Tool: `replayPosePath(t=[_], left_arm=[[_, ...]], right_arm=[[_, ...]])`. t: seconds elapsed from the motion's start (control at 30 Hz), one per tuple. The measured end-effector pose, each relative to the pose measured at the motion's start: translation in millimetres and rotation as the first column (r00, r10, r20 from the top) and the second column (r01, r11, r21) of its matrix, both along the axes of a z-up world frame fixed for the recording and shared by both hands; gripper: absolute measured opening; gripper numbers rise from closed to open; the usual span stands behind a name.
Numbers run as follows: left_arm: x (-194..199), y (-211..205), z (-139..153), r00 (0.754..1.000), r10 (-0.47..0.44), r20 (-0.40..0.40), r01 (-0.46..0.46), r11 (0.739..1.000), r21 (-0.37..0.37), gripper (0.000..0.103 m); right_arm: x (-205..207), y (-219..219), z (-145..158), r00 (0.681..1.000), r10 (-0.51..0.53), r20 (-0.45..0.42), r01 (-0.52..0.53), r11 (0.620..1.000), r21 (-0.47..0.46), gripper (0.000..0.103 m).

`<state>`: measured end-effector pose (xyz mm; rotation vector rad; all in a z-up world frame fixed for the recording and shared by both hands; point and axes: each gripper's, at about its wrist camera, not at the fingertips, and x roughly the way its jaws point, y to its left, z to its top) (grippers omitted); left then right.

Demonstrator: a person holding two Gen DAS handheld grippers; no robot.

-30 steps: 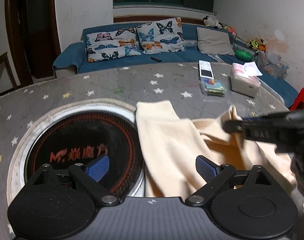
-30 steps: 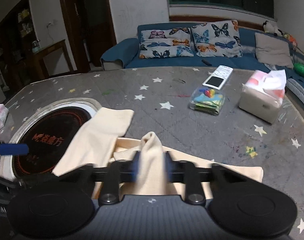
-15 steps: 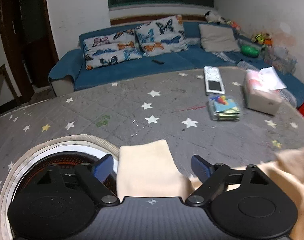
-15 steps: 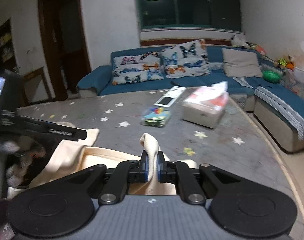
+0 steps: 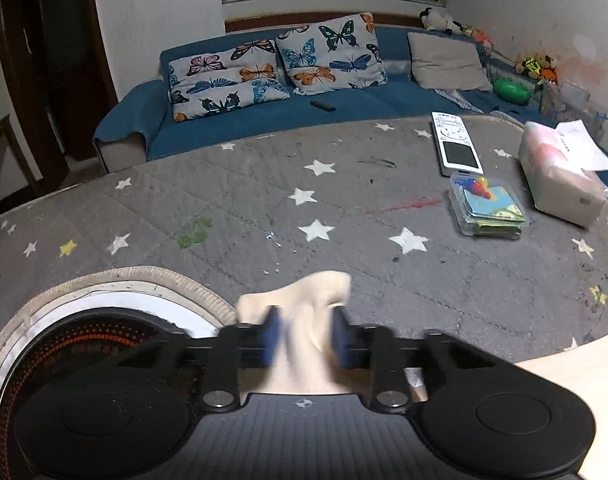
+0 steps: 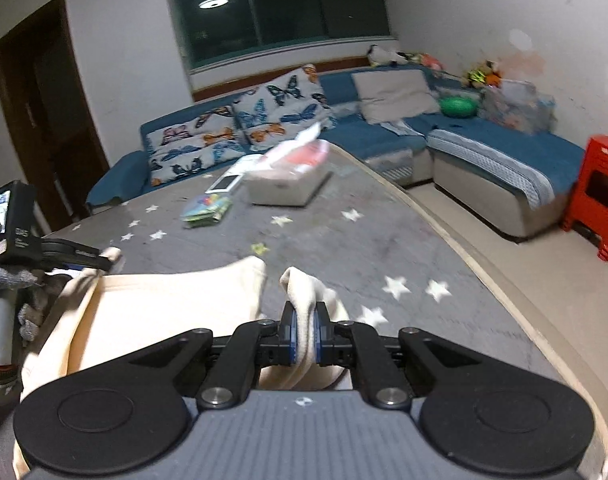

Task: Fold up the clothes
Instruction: 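Grasp the shirt edge with the right gripper while the left gripper grasps another edge, then lift the shirt with both grippers and shake it out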

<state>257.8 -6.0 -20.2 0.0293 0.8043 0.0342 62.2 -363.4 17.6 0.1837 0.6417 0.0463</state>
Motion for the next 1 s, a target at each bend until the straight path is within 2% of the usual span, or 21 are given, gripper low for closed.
replayPosePath(t=[0.13, 0.3, 0.47, 0.6, 0.8, 0.9, 1.0], left_arm=[[-15, 17, 14, 0.999, 0.026, 0.046, -0.023, 0.998, -0.063, 0.009], [-58, 43, 50, 0.987, 0.065, 0.144, -0.048, 0.992, -0.118, 0.009], [-124, 83, 83, 0.964, 0.132, 0.231, -0.092, 0.98, -0.175, 0.009], [-185, 114, 93, 0.947, 0.19, 0.26, -0.139, 0.97, -0.201, 0.009], [-266, 157, 80, 0.929, 0.296, 0.223, -0.258, 0.948, -0.186, 0.009], [-290, 175, 64, 0.917, 0.361, 0.171, -0.329, 0.925, -0.187, 0.009], [-303, 184, 47, 0.915, 0.387, 0.114, -0.365, 0.915, -0.174, 0.009]], right_arm=[[-13, -9, -1, 0.999, -0.032, 0.003, 0.032, 0.999, 0.006, 0.007], [-22, -15, -3, 0.998, -0.057, 0.012, 0.057, 0.998, 0.014, 0.007], [-32, -20, -5, 0.997, -0.074, 0.018, 0.074, 0.997, 0.022, 0.007], [-40, -23, -6, 0.996, -0.088, 0.022, 0.087, 0.996, 0.027, 0.007], [-54, -30, -7, 0.993, -0.113, 0.019, 0.113, 0.993, 0.024, 0.007], [-60, -32, -10, 0.992, -0.124, 0.005, 0.124, 0.992, 0.015, 0.007], [-67, -38, -15, 0.99, -0.139, -0.021, 0.139, 0.99, 0.0, 0.009]])
